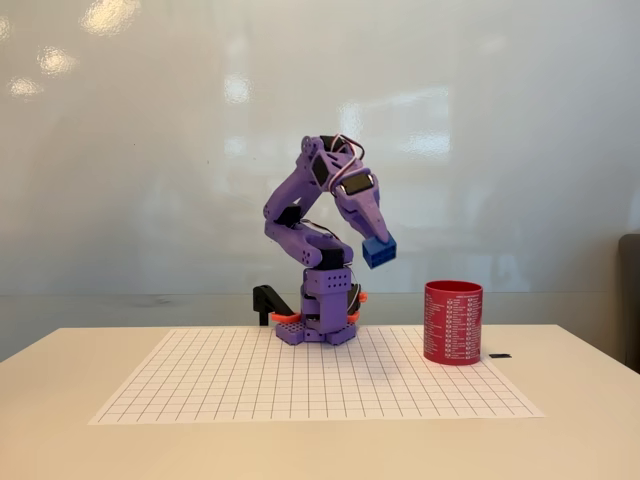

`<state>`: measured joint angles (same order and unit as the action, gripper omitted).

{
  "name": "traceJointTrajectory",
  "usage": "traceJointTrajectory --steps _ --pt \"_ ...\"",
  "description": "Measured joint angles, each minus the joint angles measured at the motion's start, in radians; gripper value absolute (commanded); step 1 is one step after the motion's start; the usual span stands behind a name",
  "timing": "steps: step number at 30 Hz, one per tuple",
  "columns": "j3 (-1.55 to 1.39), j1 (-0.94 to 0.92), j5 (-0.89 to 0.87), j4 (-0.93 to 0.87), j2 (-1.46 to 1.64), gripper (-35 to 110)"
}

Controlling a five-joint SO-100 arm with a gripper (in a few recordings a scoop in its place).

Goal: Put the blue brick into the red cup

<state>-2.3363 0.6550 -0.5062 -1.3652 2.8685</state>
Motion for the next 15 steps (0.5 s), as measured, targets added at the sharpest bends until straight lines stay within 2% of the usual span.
traceJointTrajectory --steps 7,15 --pt "-0.017 0.101 -0.026 0.166 -0.202 -1" --pt "0.028 0.42 -0.044 0.23 -0.425 -1"
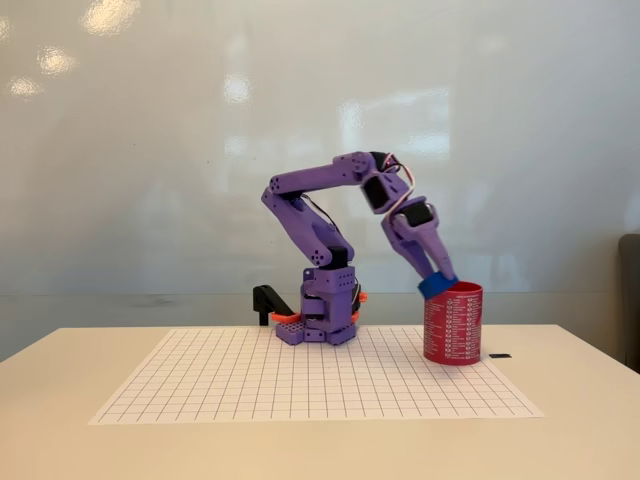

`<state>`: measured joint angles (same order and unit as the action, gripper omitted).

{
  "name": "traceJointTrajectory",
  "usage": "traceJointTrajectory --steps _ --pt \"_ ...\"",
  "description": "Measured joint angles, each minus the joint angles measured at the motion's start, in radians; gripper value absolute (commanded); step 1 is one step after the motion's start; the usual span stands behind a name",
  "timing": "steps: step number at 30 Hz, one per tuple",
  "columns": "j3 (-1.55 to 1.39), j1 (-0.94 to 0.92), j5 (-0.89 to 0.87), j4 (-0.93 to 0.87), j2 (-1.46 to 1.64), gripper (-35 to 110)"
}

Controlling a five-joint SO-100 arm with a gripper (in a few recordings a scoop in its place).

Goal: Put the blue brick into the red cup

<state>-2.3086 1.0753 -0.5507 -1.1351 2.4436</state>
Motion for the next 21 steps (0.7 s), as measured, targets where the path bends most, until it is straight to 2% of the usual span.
traceJointTrajectory --steps 7,21 --pt "0.066 0.121 0.038 0.002 -0.097 -1" --pt "0.247 0.083 0.196 -0.063 0.006 -1"
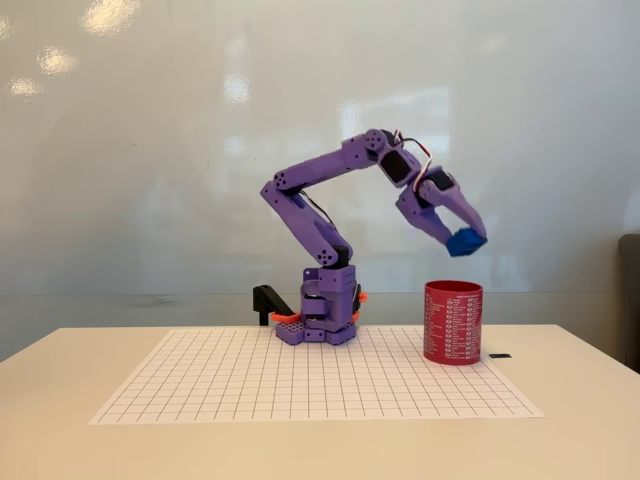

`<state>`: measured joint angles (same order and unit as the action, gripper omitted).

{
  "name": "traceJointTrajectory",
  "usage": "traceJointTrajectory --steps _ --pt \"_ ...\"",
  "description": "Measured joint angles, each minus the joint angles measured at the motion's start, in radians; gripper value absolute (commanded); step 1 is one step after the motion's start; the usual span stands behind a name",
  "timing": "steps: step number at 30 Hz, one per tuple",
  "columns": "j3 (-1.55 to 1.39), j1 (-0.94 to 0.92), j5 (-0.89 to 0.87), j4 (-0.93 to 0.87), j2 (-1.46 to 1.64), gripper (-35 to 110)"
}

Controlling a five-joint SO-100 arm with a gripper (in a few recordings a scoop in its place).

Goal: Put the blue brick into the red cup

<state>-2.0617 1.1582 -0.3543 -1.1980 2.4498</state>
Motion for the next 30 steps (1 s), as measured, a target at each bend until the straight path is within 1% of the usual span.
traceJointTrajectory --steps 4,9,12,16,26,30 --pt "0.023 -0.017 -0.02 -0.067 0.02 -1" --pt "0.032 0.038 -0.083 -0.212 0.072 -1" --pt "0.034 0.064 -0.12 -0.256 0.132 -1" --pt "0.032 0.061 -0.169 -0.264 0.147 -1" --pt "-0.043 0.123 -0.321 -0.268 0.115 -1" --pt "-0.061 0.129 -0.353 -0.262 0.077 -1"
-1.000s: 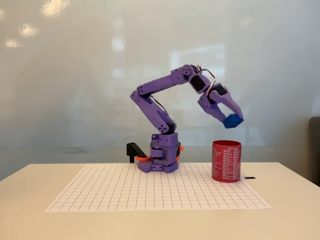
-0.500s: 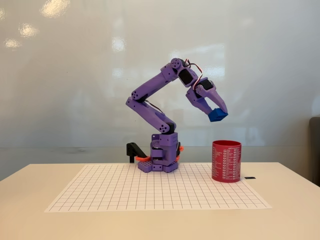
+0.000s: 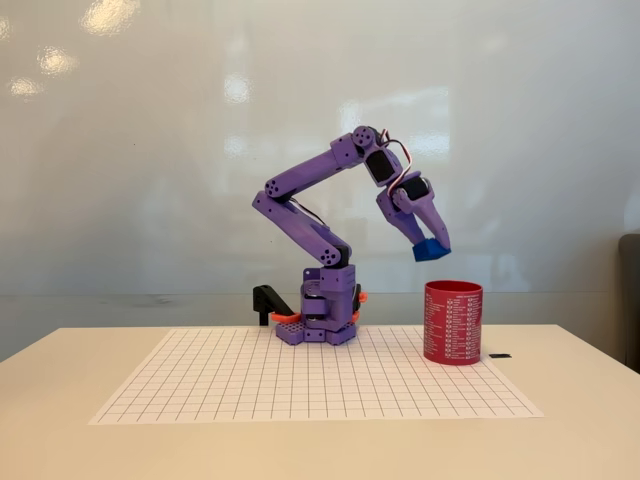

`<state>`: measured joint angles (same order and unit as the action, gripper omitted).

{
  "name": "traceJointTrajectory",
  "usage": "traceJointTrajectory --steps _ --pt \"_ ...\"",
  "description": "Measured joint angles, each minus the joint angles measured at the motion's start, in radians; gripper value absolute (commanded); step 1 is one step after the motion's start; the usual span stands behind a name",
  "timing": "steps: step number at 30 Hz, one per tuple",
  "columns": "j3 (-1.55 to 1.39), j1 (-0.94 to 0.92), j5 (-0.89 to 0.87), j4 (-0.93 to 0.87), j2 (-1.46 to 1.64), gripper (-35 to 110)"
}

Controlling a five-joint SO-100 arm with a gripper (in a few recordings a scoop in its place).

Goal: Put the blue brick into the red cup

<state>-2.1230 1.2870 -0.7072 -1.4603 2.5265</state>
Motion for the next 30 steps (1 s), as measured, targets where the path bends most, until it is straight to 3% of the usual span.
traceJointTrajectory --steps 11,14,17,28,29,30 --pt "-0.002 -0.003 0.02 0.058 -0.083 3" --pt "-0.002 -0.003 0.055 0.067 -0.083 46" --pt "-0.002 0.02 0.074 0.064 -0.083 56" --pt "-0.002 0.023 0.13 0.071 -0.081 56" --pt "-0.002 0.015 0.129 0.071 -0.081 43" --pt "-0.002 0.009 0.129 0.071 -0.081 7"
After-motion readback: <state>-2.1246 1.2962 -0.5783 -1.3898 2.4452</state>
